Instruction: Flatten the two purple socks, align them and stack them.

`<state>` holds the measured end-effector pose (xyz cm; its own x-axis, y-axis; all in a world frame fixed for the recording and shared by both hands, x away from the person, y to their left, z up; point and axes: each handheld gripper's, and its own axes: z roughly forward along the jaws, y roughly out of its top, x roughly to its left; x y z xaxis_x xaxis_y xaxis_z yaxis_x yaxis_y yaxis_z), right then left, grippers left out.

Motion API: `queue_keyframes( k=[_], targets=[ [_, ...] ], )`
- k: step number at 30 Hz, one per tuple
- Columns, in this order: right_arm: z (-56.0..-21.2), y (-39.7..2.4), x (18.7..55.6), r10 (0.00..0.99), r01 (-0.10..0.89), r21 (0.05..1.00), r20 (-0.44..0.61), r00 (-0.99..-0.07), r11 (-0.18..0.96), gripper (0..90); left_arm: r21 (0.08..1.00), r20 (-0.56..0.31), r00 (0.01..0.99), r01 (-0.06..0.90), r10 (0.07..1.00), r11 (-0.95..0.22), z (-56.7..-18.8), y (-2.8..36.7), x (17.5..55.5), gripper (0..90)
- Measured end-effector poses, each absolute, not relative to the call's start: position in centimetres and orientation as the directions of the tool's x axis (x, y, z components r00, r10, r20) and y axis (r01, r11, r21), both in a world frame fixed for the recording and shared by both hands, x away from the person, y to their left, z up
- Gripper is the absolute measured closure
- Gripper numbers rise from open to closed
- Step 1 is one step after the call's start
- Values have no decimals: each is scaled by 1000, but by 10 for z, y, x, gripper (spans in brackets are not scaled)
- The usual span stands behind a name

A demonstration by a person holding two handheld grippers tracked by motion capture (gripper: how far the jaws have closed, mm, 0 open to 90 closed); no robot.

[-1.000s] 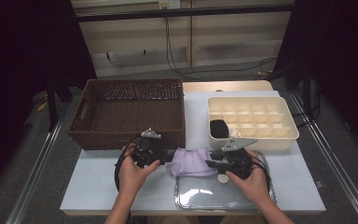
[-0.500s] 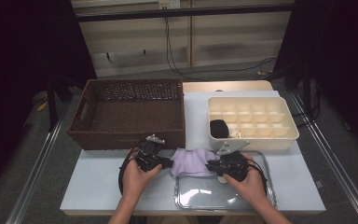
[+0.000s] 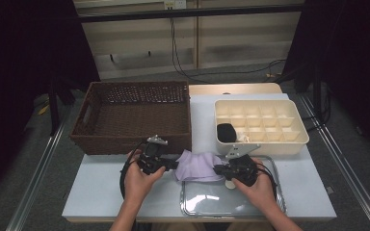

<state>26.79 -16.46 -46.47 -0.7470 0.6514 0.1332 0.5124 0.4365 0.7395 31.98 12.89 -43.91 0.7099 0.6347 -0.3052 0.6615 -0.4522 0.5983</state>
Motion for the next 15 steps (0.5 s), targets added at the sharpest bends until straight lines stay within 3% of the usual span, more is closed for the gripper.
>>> queue_keyframes(
  k=[9,10,11,15],
  targets=[
    [-464,-161,266,630,510,741,153,-761,436,871,612,-300,703,660,645,-436,-437,133,324,826],
    [-463,-160,265,626,511,741,158,-763,435,871,618,-290,702,657,651,-433,-438,133,325,808],
    [-463,-158,264,612,505,741,162,-774,443,864,629,-270,701,647,660,-431,-440,133,326,727],
    [-463,-156,263,599,510,747,188,-778,427,802,624,-264,692,654,672,-428,-442,135,326,703]
  ],
)
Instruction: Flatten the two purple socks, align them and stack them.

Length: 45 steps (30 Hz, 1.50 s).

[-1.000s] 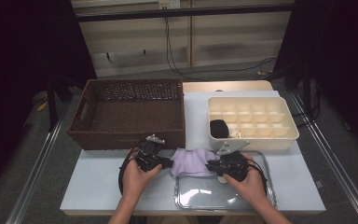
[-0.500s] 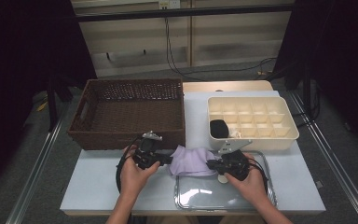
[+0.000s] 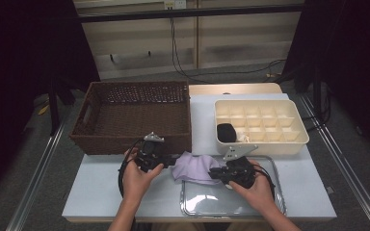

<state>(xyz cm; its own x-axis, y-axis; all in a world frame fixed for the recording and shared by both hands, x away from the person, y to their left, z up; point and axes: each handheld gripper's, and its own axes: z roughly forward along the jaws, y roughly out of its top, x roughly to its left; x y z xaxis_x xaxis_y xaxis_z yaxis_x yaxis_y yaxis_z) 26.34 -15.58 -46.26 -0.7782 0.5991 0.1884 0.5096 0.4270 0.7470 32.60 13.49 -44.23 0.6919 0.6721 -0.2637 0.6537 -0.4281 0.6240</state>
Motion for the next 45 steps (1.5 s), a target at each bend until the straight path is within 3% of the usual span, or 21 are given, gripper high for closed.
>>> queue_keyframes(
  k=[6,15,18,20,25,28,36,42,45],
  targets=[
    [-457,-163,265,636,499,769,160,-755,400,715,616,-265,703,650,660,-445,-445,134,324,638],
    [-471,-159,267,638,502,726,113,-762,471,717,579,-255,714,653,653,-488,-461,124,323,625],
    [-471,-158,267,638,492,727,97,-764,479,717,558,-255,721,654,645,-510,-462,123,322,671],
    [-472,-158,268,637,492,730,100,-764,475,689,549,-253,713,662,654,-510,-464,121,320,781],
    [-464,-163,270,655,479,756,90,-750,445,609,541,-262,703,675,662,-502,-460,123,320,809],
    [-459,-170,270,658,477,766,95,-747,431,661,545,-262,699,676,666,-496,-457,127,320,809],
    [-466,-172,271,647,461,705,4,-763,539,673,542,-260,666,700,699,-465,-458,137,320,811],
    [-470,-175,275,635,477,697,41,-771,535,877,545,-278,655,710,702,-447,-458,144,321,813],
    [-470,-176,275,644,488,698,50,-764,525,893,547,-278,655,709,702,-445,-458,144,320,813]
  ],
)
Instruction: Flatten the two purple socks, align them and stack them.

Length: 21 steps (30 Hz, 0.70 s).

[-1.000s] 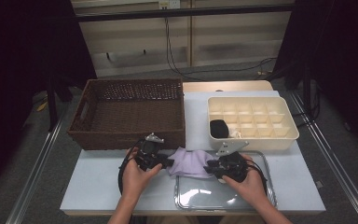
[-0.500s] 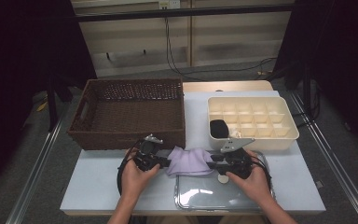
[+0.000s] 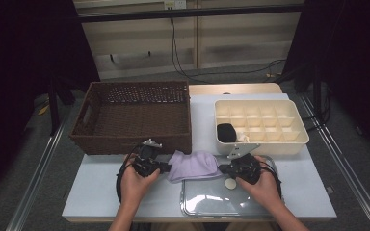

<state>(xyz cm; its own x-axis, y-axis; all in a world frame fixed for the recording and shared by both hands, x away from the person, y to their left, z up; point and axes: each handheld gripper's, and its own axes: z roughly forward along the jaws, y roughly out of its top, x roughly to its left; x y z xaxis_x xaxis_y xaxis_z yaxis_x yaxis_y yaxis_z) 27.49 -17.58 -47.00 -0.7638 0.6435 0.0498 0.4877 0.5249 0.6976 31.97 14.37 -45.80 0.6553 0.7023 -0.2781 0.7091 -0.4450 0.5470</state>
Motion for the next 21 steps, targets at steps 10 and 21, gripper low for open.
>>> queue_keyframes(
  k=[10,21],
  targets=[
    [-456,-173,277,679,472,757,51,-733,453,754,555,-280,665,700,692,-449,-457,144,315,808],
    [-472,-154,292,664,507,720,86,-743,475,804,559,-285,662,702,693,-441,-459,146,313,805]
  ],
)
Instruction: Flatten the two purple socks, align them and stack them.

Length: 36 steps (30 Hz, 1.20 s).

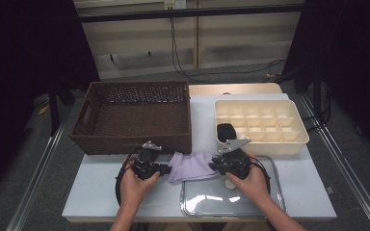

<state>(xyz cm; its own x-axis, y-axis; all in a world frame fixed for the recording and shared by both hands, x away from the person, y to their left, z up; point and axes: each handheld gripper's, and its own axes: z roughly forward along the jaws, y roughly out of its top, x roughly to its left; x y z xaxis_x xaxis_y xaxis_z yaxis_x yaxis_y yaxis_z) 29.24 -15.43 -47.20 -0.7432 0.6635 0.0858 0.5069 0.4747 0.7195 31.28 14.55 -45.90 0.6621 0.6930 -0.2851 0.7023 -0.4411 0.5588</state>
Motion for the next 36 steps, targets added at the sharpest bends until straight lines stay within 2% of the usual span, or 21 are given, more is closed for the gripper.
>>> queue_keyframes(
  k=[4,9,14,20,28,32,36],
  targets=[
    [-474,-159,293,662,528,729,137,-737,436,865,560,-288,662,703,692,-439,-459,145,312,803],
    [-464,-163,291,672,515,749,126,-729,417,865,562,-288,655,706,698,-431,-458,145,311,804],
    [-454,-169,283,654,534,743,174,-737,404,867,551,-283,658,707,698,-443,-460,144,312,804],
    [-466,-169,282,663,563,705,176,-727,430,861,552,-287,656,709,698,-439,-460,144,312,796],
    [-464,-173,284,687,576,702,171,-706,418,843,553,-285,657,708,698,-440,-462,144,312,796],
    [-457,-175,284,684,544,740,158,-712,396,738,566,-269,665,694,697,-445,-460,144,312,739],
    [-449,-171,282,674,490,780,122,-729,389,745,590,-257,665,683,701,-431,-458,145,312,632]
  ],
)
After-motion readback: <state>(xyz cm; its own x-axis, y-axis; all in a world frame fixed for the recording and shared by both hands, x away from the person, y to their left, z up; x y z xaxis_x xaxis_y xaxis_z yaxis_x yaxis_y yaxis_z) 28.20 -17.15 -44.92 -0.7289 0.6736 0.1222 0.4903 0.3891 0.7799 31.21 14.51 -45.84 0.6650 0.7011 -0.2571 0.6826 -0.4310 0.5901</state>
